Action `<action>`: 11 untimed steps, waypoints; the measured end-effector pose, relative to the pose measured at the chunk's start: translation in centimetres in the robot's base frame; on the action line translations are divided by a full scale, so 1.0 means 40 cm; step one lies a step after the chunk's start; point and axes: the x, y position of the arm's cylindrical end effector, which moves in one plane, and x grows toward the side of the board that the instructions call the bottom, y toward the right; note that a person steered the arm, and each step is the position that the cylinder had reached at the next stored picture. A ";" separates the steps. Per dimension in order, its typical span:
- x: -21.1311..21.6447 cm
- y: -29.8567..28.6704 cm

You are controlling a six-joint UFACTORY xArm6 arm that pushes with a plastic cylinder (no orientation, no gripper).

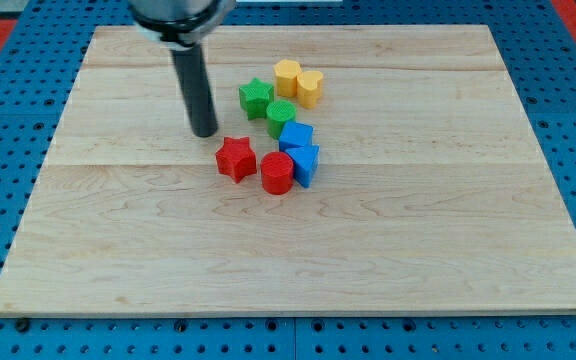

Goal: Slightly move the green circle at the bottom of the heart

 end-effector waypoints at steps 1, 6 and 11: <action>0.000 0.083; -0.010 0.126; -0.056 0.194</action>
